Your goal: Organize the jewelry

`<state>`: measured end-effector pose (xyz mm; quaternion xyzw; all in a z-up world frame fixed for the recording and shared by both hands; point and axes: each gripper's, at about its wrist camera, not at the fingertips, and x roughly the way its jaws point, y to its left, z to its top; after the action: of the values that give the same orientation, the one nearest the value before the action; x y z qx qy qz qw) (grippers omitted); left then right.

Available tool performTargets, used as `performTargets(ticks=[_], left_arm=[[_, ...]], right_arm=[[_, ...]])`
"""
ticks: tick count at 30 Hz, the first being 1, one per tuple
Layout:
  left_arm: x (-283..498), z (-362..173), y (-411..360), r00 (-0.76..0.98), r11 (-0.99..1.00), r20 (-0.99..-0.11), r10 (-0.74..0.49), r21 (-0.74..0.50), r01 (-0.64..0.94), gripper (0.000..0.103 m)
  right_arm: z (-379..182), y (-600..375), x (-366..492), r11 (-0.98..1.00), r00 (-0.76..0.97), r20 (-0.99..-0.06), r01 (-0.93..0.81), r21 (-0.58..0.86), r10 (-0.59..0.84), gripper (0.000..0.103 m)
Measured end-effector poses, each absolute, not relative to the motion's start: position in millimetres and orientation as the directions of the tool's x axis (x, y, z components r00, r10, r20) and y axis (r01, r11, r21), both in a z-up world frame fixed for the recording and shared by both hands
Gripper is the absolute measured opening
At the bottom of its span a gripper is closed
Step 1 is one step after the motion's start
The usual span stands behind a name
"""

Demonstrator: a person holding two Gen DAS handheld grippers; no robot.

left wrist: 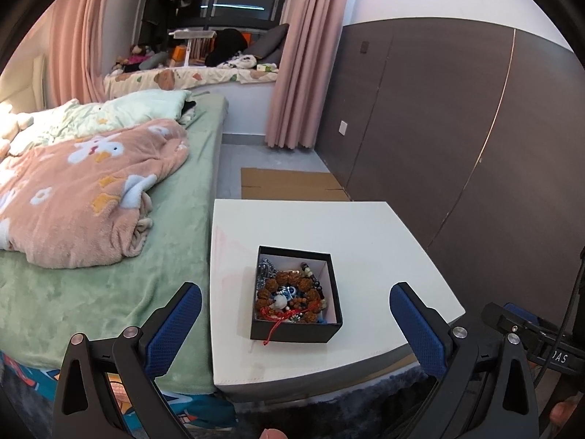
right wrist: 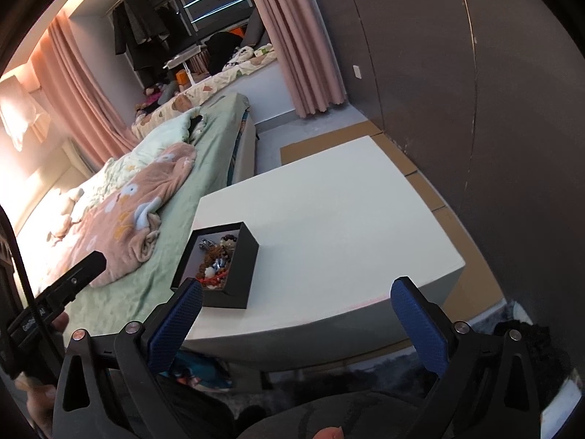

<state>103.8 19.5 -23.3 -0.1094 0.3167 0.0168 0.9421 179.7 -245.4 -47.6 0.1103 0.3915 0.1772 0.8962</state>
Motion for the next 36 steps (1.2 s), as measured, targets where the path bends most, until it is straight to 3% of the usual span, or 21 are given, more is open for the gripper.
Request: performTargets(ticks=[36], left_arm=[[94, -20, 22, 0.8, 0.982, -0.601, 0.002, -0.15, -0.115, 0.103]], right_arm=[[-39, -258, 175, 0.94, 0.667, -0.667, -0.177, 0.292, 0.333, 0.103]])
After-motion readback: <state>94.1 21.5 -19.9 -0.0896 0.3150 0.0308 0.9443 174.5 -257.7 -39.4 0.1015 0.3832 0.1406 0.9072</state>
